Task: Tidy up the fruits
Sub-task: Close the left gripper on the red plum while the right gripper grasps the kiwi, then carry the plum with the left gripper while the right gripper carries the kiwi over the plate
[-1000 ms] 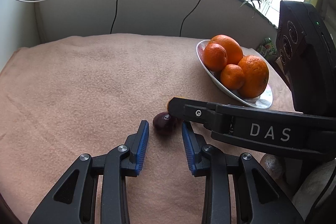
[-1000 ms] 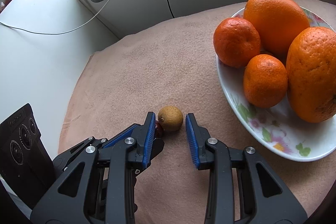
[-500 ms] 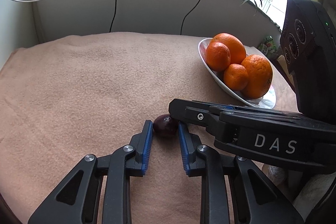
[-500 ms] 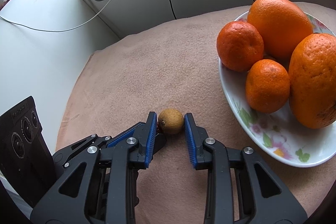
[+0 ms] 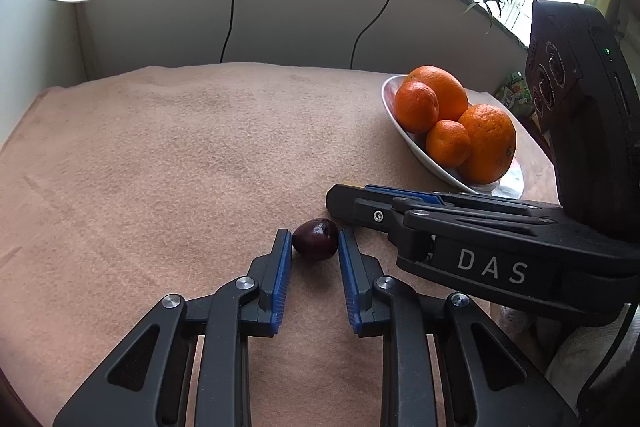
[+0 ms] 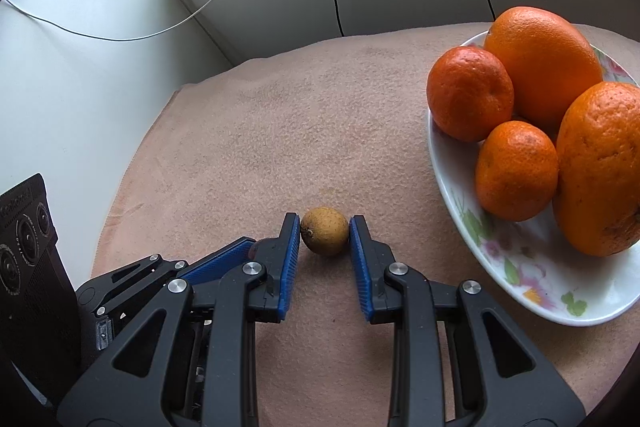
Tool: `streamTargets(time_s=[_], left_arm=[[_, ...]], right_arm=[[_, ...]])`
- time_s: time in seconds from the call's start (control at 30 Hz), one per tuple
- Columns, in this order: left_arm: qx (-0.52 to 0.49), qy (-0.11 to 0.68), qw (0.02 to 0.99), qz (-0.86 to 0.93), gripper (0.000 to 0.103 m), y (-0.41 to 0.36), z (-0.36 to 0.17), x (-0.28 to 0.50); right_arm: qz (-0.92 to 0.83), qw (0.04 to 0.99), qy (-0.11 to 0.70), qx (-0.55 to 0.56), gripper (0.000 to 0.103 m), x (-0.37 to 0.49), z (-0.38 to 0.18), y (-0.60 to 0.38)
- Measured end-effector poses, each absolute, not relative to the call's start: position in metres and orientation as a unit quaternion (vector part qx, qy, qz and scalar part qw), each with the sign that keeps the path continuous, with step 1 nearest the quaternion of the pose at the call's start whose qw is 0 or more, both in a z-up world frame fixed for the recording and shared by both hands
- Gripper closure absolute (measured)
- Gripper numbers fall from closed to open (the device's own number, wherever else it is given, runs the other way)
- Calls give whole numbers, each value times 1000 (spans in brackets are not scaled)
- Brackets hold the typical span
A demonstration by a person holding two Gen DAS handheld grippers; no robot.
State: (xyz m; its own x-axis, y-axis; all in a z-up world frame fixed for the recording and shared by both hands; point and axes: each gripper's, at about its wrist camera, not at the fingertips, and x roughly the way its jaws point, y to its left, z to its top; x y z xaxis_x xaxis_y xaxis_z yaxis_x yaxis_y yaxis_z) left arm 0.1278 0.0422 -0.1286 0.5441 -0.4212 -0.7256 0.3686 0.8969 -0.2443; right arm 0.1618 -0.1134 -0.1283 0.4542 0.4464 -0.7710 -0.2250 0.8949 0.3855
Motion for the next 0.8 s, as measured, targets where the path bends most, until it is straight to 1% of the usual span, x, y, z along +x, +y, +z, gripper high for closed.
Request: streamTargets(time_s=[0.03, 0.17, 0.5, 0.8], left_arm=[[-33, 422, 878, -224, 81, 42, -129, 128], [-31, 423, 878, -220, 81, 42, -129, 126], [-42, 418, 883, -209, 81, 49, -123, 115], [-51, 396, 894, -202, 81, 49, -103, 101]], right_arm=[[204, 840, 491, 106, 76, 163, -130, -110], [202, 849, 482, 76, 76, 159, -127, -104], [217, 846, 478, 92, 77, 153, -125, -112], [235, 854, 455, 88, 77, 136, -104, -126]])
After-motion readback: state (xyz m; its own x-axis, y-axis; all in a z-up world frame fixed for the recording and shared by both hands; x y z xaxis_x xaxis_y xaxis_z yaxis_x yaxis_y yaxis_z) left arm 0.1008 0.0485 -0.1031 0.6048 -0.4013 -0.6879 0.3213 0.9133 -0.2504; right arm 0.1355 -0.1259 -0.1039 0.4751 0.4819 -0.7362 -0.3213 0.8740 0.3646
